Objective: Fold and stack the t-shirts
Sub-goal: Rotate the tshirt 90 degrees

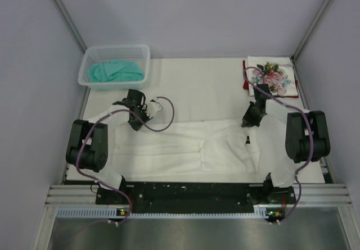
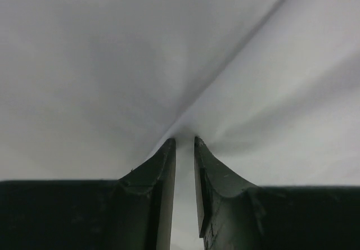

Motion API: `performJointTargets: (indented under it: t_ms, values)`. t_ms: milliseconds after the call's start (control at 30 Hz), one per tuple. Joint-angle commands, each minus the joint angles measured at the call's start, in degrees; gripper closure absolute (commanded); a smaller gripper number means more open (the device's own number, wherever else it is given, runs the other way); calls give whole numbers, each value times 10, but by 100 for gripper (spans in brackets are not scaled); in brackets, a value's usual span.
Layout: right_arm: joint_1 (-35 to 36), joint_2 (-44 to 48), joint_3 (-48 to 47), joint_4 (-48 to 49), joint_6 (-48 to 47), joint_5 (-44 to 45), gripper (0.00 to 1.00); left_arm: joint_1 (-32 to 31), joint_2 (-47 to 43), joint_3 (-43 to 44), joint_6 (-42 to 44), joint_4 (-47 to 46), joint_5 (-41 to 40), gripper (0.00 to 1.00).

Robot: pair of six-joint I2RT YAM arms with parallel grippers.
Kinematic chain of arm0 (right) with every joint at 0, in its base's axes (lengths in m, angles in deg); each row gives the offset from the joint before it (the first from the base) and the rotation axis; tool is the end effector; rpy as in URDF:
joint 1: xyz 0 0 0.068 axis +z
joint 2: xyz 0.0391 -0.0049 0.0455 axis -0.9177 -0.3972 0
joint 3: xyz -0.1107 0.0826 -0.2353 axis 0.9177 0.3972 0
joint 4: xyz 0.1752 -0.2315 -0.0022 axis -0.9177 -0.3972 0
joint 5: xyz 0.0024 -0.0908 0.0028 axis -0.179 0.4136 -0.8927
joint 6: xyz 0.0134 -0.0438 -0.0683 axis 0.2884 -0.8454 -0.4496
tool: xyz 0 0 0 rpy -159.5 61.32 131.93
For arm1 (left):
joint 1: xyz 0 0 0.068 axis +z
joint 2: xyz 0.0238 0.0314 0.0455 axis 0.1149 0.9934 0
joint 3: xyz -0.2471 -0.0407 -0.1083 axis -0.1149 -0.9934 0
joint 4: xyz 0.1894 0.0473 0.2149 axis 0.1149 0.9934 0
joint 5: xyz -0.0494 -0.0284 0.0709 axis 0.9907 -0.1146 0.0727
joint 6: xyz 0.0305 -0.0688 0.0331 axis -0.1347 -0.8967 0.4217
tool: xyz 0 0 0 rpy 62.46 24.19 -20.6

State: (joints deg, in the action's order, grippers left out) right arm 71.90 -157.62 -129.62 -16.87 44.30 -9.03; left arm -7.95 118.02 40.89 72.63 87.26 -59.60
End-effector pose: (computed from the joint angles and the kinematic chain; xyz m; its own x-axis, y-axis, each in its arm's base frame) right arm 0.3329 0.0372 0.1044 -0.8386 0.5033 -0.2087 0.4519 0.8564 0.2496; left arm 0.3244 -0.0912 0.1100 -0.5009 0.8070 -0.3129 0.8109 0.5639 0.1563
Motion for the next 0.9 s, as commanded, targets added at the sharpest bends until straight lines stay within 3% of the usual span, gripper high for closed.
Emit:
performJointTargets:
  t_ms: [0, 133, 300, 467, 633, 867]
  values:
    - [-14, -92, -66, 51, -31, 47, 100, 95, 30, -34, -3, -40, -100, 76]
    - [-23, -157, -149, 40, -56, 71, 100, 158, 14, -41, 0, -8, -71, 76]
    - [-15, -215, -283, 14, -101, 52, 100, 174, -25, -43, 15, 13, -29, 73]
    - [33, -169, -364, -44, -175, 69, 100, 186, -74, 8, 15, 79, 36, 70]
    - [45, -30, -261, -67, -132, 83, 95, 192, -71, 51, 17, 89, 11, 69]
    - [52, 69, -34, -79, -87, -5, 100, 194, 17, 72, 23, 34, -71, 71]
